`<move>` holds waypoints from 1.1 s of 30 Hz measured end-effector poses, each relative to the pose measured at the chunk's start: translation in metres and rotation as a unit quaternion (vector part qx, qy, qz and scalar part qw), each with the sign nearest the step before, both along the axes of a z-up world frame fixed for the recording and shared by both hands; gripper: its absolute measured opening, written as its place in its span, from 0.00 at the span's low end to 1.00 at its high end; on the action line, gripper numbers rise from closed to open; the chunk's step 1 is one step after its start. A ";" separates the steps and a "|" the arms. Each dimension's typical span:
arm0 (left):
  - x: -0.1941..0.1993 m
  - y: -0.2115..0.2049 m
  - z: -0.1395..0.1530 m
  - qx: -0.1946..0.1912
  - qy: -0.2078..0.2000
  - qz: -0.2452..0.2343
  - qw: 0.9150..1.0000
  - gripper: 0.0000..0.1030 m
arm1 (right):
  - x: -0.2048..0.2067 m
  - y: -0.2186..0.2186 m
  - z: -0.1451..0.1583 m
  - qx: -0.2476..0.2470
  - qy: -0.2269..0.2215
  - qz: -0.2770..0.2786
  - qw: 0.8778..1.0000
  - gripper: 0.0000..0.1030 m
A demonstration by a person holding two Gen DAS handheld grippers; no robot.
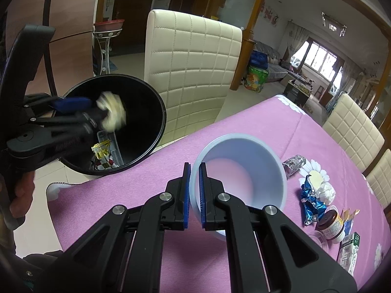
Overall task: Collect trash
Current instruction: 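Carry the yellow wrapper and blue bowl to the bin and release both inside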
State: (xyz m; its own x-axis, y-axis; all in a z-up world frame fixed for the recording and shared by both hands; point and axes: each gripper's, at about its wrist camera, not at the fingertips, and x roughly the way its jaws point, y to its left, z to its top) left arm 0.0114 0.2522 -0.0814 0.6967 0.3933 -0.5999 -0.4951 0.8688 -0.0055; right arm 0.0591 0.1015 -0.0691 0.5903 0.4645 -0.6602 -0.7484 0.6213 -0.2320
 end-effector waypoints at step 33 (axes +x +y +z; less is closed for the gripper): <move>-0.053 0.050 0.012 0.096 0.004 0.134 0.986 0.88 | -0.020 0.117 -0.005 0.004 0.069 0.165 0.984 0.10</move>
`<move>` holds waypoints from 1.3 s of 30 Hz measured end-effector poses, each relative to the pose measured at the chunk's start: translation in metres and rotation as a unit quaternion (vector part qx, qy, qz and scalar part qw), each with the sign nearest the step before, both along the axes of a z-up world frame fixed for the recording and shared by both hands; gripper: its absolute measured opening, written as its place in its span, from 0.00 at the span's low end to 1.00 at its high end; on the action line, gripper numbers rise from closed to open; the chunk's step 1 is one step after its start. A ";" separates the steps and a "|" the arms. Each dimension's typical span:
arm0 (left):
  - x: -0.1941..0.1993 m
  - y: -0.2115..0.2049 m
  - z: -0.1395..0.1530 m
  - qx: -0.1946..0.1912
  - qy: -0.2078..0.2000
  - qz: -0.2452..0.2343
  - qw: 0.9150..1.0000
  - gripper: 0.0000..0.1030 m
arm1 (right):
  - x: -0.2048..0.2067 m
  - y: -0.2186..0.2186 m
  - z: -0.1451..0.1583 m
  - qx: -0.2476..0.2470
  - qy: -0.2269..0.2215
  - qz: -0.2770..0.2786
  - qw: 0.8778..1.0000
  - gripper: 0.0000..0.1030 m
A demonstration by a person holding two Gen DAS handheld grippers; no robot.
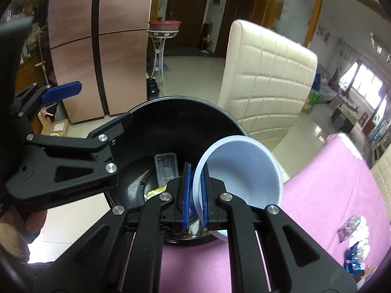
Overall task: Collect trash
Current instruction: 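Carry the yellow wrapper and blue bowl to the bin and release both inside, then move both open tools back toward the remaining items on the table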
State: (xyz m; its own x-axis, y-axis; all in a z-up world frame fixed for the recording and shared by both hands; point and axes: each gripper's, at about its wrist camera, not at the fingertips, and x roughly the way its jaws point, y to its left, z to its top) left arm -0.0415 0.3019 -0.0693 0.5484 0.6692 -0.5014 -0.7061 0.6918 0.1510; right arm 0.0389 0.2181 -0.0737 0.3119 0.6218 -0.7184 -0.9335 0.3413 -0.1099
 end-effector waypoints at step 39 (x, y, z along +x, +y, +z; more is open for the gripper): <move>0.089 -0.127 0.003 -0.046 0.015 -0.217 0.975 0.88 | 0.052 -0.179 -0.004 -0.010 -0.058 -0.229 0.972 0.74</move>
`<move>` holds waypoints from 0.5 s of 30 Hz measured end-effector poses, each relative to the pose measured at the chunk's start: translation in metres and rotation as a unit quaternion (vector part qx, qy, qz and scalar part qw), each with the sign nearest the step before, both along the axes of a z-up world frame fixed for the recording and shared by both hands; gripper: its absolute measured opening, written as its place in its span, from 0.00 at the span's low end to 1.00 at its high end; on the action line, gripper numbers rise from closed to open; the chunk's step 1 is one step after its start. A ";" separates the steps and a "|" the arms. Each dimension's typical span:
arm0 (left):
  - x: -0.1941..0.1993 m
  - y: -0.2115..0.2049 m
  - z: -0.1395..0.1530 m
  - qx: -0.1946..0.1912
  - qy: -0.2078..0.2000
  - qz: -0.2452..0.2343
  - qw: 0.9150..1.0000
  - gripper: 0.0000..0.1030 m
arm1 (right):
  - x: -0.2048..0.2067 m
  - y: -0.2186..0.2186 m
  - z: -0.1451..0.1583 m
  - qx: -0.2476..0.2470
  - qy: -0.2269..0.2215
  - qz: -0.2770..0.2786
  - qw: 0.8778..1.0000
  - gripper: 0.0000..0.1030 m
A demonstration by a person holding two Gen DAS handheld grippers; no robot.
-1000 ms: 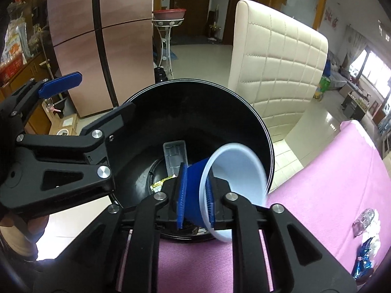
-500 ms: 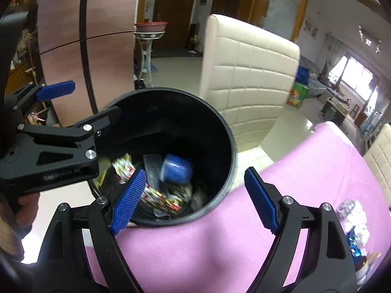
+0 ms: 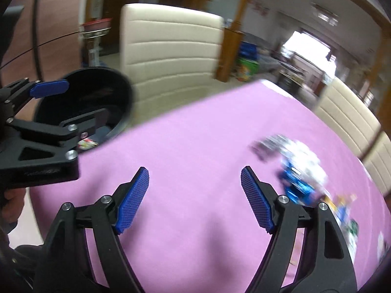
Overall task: Collect trash
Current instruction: 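Move both open tools back toward the remaining items on the table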
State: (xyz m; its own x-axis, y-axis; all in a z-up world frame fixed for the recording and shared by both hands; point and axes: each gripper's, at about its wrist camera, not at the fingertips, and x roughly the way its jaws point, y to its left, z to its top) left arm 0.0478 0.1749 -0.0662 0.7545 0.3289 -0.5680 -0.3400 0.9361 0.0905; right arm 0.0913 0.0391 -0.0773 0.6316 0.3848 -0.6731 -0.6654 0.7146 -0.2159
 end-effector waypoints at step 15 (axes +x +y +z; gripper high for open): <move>0.066 -0.146 -0.005 -0.065 0.032 -0.179 0.981 0.88 | 0.043 -0.183 0.006 0.004 -0.038 -0.247 0.968 0.76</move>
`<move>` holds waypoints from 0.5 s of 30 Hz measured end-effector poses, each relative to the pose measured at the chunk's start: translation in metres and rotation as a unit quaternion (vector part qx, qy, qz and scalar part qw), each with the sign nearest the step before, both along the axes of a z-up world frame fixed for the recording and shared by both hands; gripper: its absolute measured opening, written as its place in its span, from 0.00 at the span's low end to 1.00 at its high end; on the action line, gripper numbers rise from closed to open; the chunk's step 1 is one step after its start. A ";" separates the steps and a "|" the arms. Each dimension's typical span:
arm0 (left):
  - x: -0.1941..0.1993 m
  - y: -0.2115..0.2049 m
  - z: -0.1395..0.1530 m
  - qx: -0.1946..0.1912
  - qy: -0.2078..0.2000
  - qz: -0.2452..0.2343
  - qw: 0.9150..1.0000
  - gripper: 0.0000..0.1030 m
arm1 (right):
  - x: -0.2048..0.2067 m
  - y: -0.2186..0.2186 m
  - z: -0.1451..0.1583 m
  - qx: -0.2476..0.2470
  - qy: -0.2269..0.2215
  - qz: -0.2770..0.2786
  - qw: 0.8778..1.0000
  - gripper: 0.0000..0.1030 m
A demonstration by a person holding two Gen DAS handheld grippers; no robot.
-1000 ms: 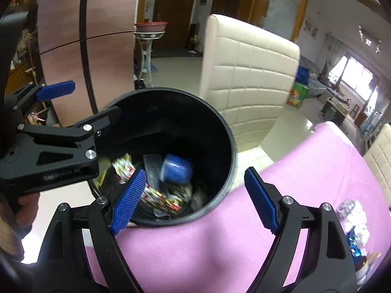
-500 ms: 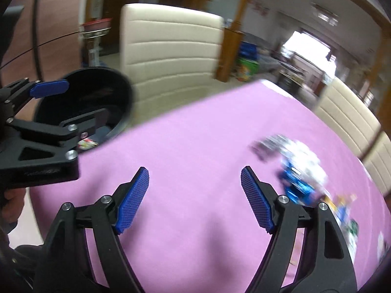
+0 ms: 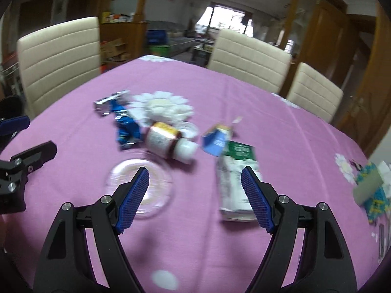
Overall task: Collect trash
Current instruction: 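Move both open tools back toward the remaining items on the table, then grasp the clear plastic lid with the left tool while the right tool grasps the milk carton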
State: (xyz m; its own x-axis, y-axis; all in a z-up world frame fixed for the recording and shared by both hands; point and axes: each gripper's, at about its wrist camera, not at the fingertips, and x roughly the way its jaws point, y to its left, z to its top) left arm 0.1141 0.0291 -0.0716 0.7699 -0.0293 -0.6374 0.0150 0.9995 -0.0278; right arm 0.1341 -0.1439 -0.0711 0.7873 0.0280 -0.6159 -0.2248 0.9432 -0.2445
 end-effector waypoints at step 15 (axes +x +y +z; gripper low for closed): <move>0.035 -0.092 -0.025 0.053 0.056 -0.089 0.993 0.88 | 0.032 -0.057 -0.020 0.054 0.053 -0.046 0.996 0.86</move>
